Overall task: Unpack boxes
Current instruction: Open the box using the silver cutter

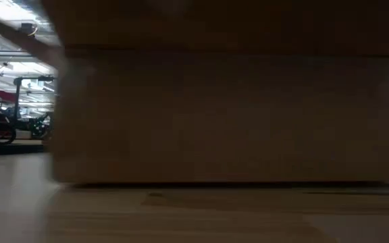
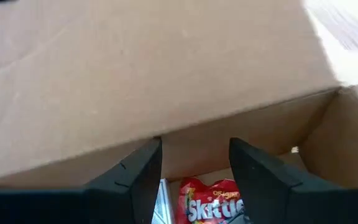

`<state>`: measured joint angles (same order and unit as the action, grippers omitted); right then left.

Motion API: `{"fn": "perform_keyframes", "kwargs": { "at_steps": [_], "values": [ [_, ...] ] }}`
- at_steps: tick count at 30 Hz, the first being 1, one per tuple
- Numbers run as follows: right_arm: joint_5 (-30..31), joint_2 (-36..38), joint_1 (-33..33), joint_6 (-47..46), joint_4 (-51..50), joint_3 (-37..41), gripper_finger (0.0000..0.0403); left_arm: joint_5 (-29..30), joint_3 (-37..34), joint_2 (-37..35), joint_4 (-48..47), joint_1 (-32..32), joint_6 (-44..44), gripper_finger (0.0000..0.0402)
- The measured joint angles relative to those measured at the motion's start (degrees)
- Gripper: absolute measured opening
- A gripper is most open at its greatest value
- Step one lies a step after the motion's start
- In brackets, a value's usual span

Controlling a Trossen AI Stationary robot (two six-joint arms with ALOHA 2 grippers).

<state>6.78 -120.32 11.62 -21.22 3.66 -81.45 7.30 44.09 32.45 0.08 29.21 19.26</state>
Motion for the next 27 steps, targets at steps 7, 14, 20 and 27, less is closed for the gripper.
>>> {"fn": "perform_keyframes", "kwargs": {
  "at_steps": [7,14,20,27],
  "values": [
    [-5.0,-11.8,-3.5,3.4,-6.9,-24.9,0.0175,-0.7,-7.7,-9.4,-2.4,-3.5,0.8,0.0186],
    [-3.3,-16.4,-5.4,10.1,-24.8,-46.5,0.0175,-0.1,-8.1,-14.1,-5.2,-6.6,-1.9,0.0186],
    [8.0,-12.8,-5.3,14.5,-43.7,-51.3,0.0175,-0.1,-8.0,-11.6,-11.3,-7.3,-3.9,0.0186],
    [14.2,-11.2,-5.6,3.0,-66.6,-51.2,0.0175,-0.1,-8.1,2.4,-16.3,-8.6,-8.2,0.0186]
  ]
}}
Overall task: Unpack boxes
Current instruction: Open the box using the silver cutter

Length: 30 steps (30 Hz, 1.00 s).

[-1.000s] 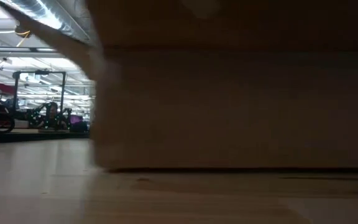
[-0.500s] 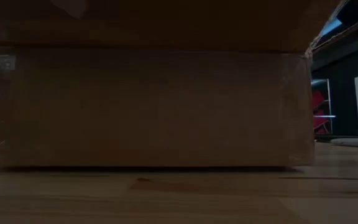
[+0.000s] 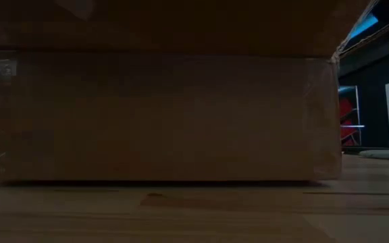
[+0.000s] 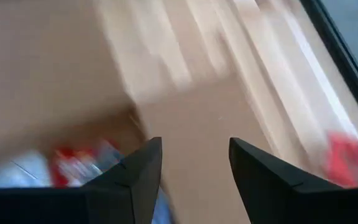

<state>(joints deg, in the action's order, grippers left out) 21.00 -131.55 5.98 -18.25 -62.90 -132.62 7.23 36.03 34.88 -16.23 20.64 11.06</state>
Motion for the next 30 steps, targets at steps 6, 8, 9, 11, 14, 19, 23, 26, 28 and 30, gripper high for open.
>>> {"fn": "perform_keyframes", "kwargs": {
  "at_steps": [6,8,9,11,14,19,23,26,28,30],
  "values": [
    [3.1,2.0,0.6,-3.5,-10.5,0.0,0.0175,-3.0,-0.1,15.7,8.7,-3.4,-1.8,0.0186],
    [6.0,3.3,1.0,-5.1,-16.0,0.0,0.0175,-3.5,0.0,18.8,11.4,-4.8,-0.6,0.0186],
    [6.9,3.9,1.0,-5.7,-18.4,0.0,0.0175,-3.6,0.0,20.2,11.8,-5.5,0.2,0.0186],
    [8.9,5.1,1.1,-7.0,-23.4,0.0,0.0175,-3.7,0.0,23.0,12.7,-6.9,1.9,0.0186],
    [10.1,7.1,1.2,-7.1,-26.8,0.2,0.0175,-3.7,0.0,25.8,12.5,-8.8,4.8,0.0186],
    [11.0,10.8,1.5,-7.1,-27.1,0.5,0.0175,-3.7,0.0,30.2,12.6,-12.5,4.1,0.0186],
    [11.9,13.4,1.5,-7.0,-27.1,0.5,0.0175,-3.6,0.0,33.7,12.3,-15.7,1.0,0.0186],
    [11.9,15.4,1.5,-6.0,-27.1,0.5,0.0175,-3.4,0.0,35.8,12.8,-17.9,-2.8,0.0186],
    [11.8,16.7,1.5,-5.4,-27.1,0.5,0.0175,-3.3,0.0,36.8,13.2,-19.0,-6.6,0.0186],
    [11.7,17.8,1.5,-4.8,-27.1,0.5,0.0175,-2.9,0.0,37.3,13.2,-19.6,-11.6,0.0186]
  ]
}}
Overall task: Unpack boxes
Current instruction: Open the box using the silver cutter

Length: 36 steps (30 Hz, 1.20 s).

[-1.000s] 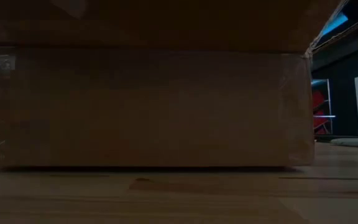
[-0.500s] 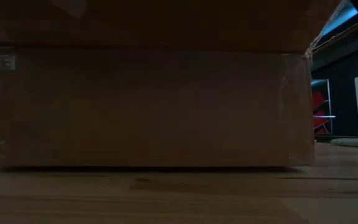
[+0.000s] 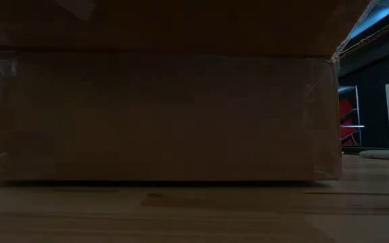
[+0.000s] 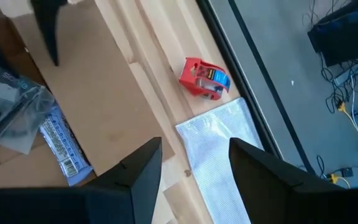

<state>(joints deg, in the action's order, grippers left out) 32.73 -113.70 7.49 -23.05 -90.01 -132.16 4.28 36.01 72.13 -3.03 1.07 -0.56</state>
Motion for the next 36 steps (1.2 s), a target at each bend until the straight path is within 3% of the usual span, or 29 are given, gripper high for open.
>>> {"fn": "perform_keyframes", "kwargs": {
  "at_steps": [8,17,20,29,36],
  "values": [
    [1.4,3.3,0.0,4.6,0.0,0.0,0.0175,4.0,0.2,1.4,-3.6,-2.5,-11.8,0.0186],
    [10.8,5.7,-0.9,6.8,0.0,0.0,0.0175,10.8,3.2,0.2,-18.5,-5.5,-17.3,0.0186],
    [11.5,5.6,-2.4,6.9,0.0,0.0,0.0175,13.6,3.5,0.1,-23.4,-7.2,-18.9,0.0186],
    [10.7,8.4,-11.5,11.7,0.1,7.1,0.0175,16.2,3.5,-7.0,-34.4,-13.7,-7.2,0.0186],
    [4.9,14.5,-21.7,9.1,-0.1,20.3,0.0175,14.6,4.1,-14.7,-42.4,-12.3,7.0,0.0186]
  ]
}}
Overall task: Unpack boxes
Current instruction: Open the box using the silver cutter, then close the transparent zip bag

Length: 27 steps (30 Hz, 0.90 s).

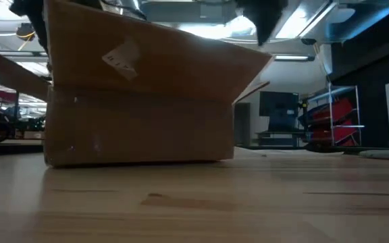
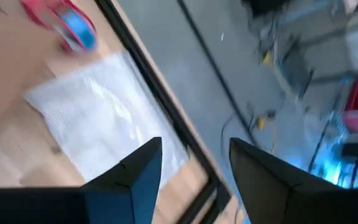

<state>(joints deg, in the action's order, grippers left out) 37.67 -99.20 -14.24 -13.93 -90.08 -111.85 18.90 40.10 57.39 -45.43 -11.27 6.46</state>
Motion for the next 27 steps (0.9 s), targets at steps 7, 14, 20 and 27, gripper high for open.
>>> {"fn": "perform_keyframes", "kwargs": {
  "at_steps": [7,14,20,27],
  "values": [
    [-15.6,4.7,-7.1,4.9,10.4,17.5,0.0175,-2.7,0.0,-7.7,11.0,4.3,13.0,0.0186],
    [-23.0,6.7,-10.6,19.4,31.8,35.4,0.0175,-6.1,0.1,-10.0,38.6,7.6,16.9,0.0186],
    [-26.1,6.7,-12.3,33.3,43.7,49.4,0.0175,-6.1,0.1,-10.0,50.2,8.7,19.6,0.0186],
    [-30.7,6.8,-11.6,42.0,61.4,59.5,0.0175,-6.1,-0.3,-8.5,49.8,8.7,23.7,0.0186]
  ]
}}
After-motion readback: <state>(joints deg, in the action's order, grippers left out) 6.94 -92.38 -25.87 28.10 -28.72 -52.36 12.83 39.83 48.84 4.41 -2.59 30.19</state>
